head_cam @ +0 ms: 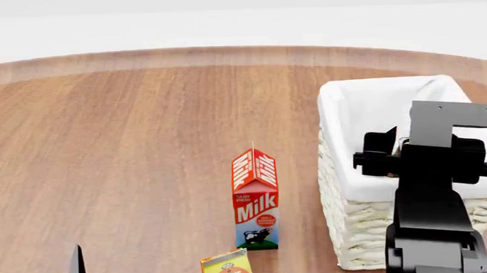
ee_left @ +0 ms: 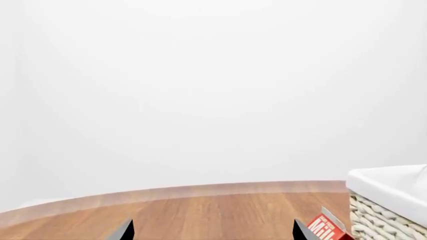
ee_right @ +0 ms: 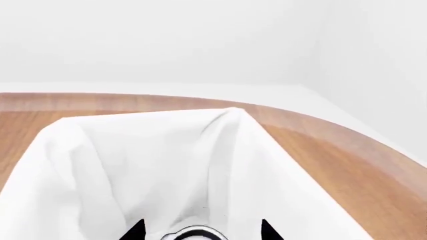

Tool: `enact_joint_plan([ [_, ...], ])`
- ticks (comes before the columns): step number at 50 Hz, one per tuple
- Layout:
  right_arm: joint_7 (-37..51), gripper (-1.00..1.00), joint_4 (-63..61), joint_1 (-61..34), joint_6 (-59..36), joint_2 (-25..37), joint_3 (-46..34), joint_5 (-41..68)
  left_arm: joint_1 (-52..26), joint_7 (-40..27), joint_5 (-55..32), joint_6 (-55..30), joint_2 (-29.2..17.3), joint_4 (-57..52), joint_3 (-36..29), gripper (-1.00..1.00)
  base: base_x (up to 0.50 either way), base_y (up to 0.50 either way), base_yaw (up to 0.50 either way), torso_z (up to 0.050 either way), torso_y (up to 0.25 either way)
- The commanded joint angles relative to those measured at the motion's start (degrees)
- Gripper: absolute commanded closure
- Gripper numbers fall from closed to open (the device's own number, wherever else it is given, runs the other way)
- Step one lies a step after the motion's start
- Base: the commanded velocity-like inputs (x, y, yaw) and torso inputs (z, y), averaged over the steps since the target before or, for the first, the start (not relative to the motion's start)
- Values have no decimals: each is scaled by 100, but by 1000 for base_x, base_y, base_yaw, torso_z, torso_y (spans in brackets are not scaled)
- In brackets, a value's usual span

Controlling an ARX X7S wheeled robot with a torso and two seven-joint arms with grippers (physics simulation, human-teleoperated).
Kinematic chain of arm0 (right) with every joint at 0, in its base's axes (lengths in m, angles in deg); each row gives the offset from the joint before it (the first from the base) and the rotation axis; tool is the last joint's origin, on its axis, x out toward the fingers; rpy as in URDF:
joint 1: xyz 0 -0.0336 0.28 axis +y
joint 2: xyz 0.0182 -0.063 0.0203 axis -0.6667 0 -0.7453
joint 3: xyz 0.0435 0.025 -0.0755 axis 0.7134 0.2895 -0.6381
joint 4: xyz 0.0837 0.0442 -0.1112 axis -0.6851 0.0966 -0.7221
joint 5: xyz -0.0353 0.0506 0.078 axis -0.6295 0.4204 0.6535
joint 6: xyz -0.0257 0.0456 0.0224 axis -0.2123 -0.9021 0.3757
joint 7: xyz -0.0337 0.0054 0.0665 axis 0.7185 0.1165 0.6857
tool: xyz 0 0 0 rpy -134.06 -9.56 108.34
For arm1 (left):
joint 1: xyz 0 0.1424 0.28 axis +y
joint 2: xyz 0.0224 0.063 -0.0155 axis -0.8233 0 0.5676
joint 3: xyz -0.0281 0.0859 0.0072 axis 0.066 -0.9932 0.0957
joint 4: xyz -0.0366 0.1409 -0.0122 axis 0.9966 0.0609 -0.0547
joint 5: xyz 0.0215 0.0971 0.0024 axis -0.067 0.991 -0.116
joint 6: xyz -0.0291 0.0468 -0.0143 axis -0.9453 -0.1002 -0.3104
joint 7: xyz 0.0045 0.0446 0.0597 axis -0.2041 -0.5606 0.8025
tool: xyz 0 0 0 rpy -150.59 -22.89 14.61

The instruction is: Pick up the tomato sauce, and put it in the basket.

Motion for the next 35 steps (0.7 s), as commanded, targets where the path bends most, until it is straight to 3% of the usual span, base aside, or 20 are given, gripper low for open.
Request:
enact_joint_plan([
  [1,-4,-100,0,12,31,8,98,-90,-13,-18,-13,-2,-16,4,-16,-100,0,0,0,0,0],
  [12,-38,-100,0,1,208,-30,129,-114,-15,-30,-22,12,-30,25,-39,-100,0,0,0,0,0],
  [23,-417,-100,-187,-21,1075,-55,279,59,-25,-49,-16,9,-43,36,-66,-100,0,0,0,0,0],
  [28,-532,-100,-4118,1578,-860,-7,467,454,-28,-52,-22,19,-48,53,-78,-100,0,0,0,0,0],
  [35,-501,-100,-7200,2837,-1913,123,598,762,-45,-61,-7,15,-50,76,-103,-100,0,0,0,0,0],
])
